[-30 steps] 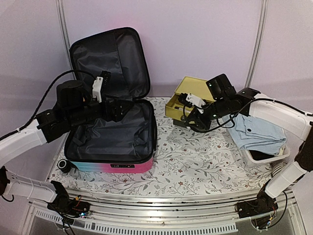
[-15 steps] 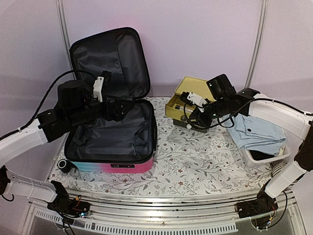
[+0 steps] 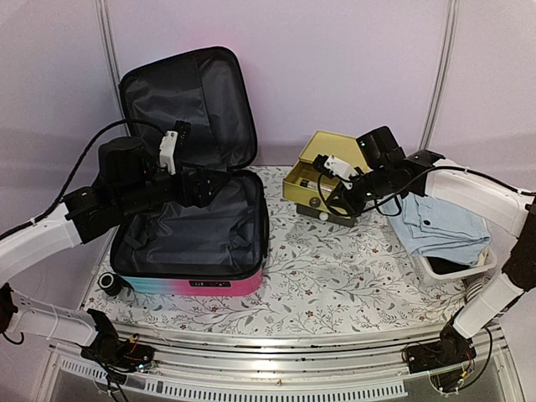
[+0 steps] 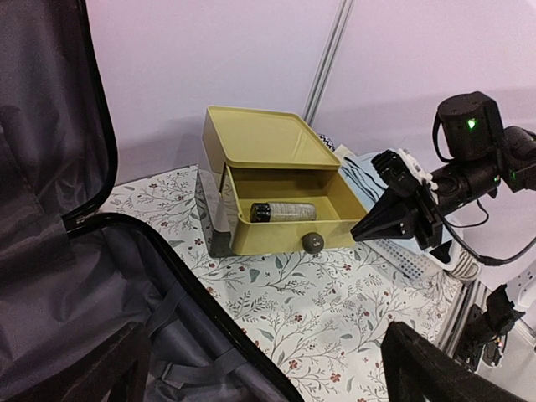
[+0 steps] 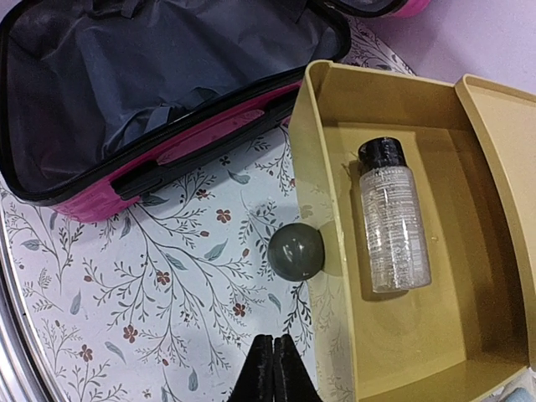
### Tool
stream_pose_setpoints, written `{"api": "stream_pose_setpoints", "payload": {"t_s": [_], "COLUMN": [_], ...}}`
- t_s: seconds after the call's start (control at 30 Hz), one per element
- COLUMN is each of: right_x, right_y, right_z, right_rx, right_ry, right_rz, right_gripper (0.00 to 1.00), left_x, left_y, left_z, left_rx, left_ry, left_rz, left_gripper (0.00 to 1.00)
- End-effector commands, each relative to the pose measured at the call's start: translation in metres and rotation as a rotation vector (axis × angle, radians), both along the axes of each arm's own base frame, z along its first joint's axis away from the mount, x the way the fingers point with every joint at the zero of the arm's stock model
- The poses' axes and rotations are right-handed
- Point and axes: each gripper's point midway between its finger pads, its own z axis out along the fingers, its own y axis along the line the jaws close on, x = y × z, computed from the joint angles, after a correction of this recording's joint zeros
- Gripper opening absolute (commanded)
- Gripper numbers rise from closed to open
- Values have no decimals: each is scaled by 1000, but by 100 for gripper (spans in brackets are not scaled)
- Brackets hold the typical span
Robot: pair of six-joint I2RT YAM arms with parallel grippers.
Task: Open, take out, and arrange the luggage
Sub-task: Close the drawer in the storage box.
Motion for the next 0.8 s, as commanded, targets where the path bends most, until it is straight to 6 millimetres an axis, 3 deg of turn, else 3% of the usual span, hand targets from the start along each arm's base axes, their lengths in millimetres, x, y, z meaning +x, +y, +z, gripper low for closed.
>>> {"api": "stream_pose_setpoints", "payload": {"t_s": [0.0,0.2,0.5,0.77], "right_x": [15,31,71,88], "right_y": [-3,-4,-6,-8], "right_z": [5,3,1,0], "right_rx": [13,7,5,1], "right_ry": [-18,-34,-63,-92], "right_rz": [-21,-58,-174,-199], "right_gripper": [2,2,2,2], "left_x": [4,5,4,2], "left_y": [5,4,6,10], "left_z": [12,12,12,14], "left_rx": [-6,-5,-4,-1], "left_ry": [-27,-26,-26,-31], "left_rz": [18,17,23,33], "left_gripper": [98,98,98,98]}}
